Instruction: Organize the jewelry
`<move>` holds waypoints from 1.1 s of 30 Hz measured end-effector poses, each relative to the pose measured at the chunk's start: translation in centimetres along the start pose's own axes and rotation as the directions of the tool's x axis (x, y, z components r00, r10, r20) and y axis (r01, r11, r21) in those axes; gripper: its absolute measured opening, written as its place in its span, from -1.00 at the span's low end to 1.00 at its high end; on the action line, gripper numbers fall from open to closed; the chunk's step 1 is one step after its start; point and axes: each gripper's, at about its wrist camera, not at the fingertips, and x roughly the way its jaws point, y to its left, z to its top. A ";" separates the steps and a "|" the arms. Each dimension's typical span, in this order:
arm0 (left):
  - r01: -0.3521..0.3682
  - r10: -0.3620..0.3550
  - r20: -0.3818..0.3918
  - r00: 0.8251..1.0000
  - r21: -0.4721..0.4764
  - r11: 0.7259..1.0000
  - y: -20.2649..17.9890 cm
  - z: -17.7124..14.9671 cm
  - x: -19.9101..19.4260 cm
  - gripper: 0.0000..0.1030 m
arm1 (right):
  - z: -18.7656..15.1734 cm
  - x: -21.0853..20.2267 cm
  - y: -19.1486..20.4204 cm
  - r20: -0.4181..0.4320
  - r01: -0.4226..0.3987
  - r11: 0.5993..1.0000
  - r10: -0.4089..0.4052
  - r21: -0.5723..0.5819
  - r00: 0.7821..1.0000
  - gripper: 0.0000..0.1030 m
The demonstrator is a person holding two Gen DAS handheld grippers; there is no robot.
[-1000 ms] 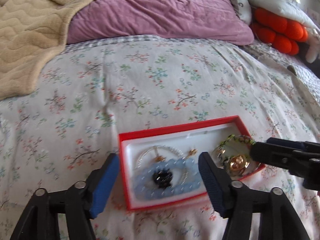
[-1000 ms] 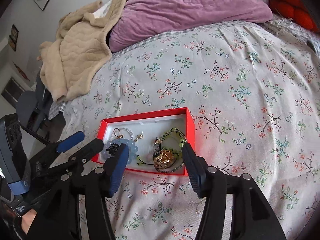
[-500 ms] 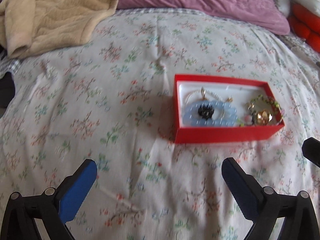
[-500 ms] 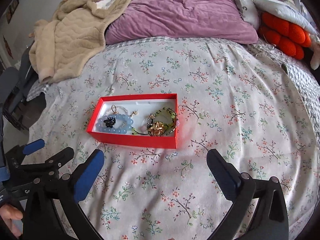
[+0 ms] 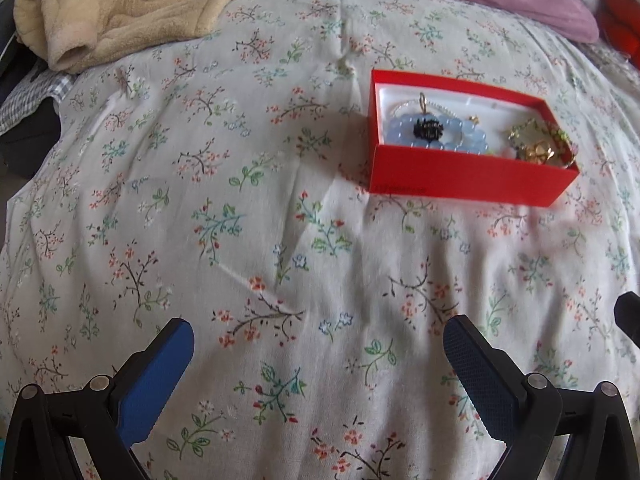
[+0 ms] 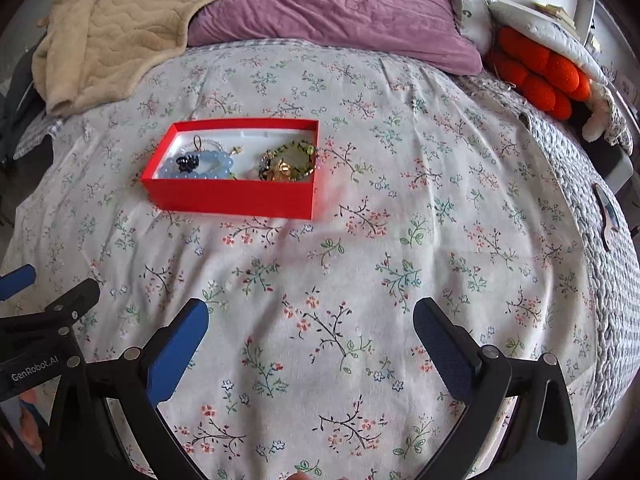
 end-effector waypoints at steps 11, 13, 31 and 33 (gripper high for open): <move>-0.011 0.011 0.012 1.000 0.020 1.000 -1.0 -0.8 0.1 0.99 | -0.4 1.5 0.0 -0.060 0.017 1.000 -0.017 0.007 0.998 1.00; -0.009 0.009 0.008 1.000 0.020 1.000 -1.1 -0.9 0.2 0.99 | -0.3 1.5 0.2 -0.062 0.024 1.000 -0.023 0.006 0.998 1.00; -0.005 0.005 0.006 1.000 0.028 1.000 -1.1 -1.1 0.0 0.99 | -0.3 1.7 1.1 -0.064 0.026 1.000 -0.026 -0.007 0.998 1.00; -0.004 0.003 0.006 1.000 0.028 1.000 -1.1 -1.1 0.0 0.99 | -0.4 1.7 1.0 -0.066 0.027 1.000 -0.027 -0.006 0.997 1.00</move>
